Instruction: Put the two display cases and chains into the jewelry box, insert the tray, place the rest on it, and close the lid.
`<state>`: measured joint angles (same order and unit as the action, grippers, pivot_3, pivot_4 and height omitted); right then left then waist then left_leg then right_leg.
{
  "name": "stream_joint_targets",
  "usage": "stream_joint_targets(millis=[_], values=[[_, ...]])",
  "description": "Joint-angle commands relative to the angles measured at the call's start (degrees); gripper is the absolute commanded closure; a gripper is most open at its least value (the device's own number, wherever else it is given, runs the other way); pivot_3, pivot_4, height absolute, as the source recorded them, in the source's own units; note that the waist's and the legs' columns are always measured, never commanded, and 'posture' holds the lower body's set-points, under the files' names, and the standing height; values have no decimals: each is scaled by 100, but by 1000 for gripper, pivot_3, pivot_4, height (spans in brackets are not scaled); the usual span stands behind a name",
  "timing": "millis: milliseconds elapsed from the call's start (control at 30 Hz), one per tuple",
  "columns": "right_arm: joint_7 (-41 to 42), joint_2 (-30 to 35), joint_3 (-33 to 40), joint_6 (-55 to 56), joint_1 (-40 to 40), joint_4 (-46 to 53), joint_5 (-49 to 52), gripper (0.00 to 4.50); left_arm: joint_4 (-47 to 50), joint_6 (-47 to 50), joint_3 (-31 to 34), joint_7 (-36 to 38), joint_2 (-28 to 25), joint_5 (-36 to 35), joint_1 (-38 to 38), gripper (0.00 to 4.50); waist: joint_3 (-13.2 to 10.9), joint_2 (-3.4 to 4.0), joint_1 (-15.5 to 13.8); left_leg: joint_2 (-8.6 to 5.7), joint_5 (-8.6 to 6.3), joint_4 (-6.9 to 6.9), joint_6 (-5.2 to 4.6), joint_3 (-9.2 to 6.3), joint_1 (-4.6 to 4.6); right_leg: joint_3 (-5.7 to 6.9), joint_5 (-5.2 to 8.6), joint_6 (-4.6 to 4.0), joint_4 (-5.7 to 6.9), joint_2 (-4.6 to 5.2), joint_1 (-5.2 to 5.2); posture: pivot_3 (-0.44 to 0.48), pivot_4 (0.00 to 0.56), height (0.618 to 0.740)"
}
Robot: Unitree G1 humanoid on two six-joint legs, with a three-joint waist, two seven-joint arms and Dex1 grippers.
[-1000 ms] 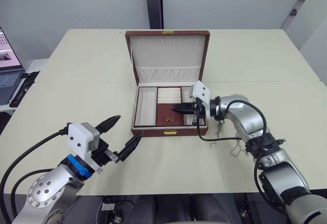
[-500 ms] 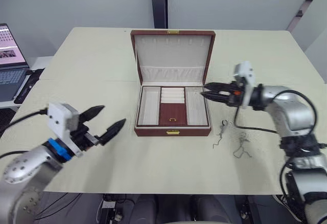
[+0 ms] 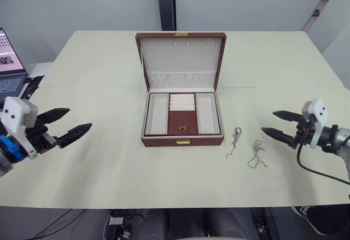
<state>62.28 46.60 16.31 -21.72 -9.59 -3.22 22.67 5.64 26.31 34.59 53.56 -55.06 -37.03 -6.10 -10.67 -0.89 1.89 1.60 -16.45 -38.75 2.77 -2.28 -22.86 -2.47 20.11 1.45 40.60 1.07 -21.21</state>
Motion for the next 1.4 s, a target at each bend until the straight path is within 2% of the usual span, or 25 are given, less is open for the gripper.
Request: stream_joint_targets(millis=[33,300,1000,1167,1400], values=[[-190,142,524,247,236,-84,39,47,-379,-288,117,228,-152,235,151,0,0,0,4,1,0,0,0,2,0,-2,0,0,2,0,-1,0,150,740],[-300,193,671,457,487,-258,16,47,-721,-474,84,419,-92,475,344,0,0,0,8,4,0,0,0,3,1,-3,0,0,3,-1,-2,0,150,740],[-473,111,720,262,588,156,248,47,-257,-414,28,416,94,464,61,0,0,0,0,4,0,-1,0,1,1,-3,0,0,6,1,-1,0,150,740],[-750,-68,883,-220,1193,1287,658,47,752,-227,-591,501,235,350,-63,0,1,-1,-13,3,0,-1,0,-5,-4,-8,0,0,3,3,2,0,150,740],[-1436,-569,841,-665,1789,2577,1011,47,1444,-36,-1297,638,261,254,103,0,2,-1,-9,2,0,-2,1,-7,-3,-11,0,0,4,1,5,0,150,740]])
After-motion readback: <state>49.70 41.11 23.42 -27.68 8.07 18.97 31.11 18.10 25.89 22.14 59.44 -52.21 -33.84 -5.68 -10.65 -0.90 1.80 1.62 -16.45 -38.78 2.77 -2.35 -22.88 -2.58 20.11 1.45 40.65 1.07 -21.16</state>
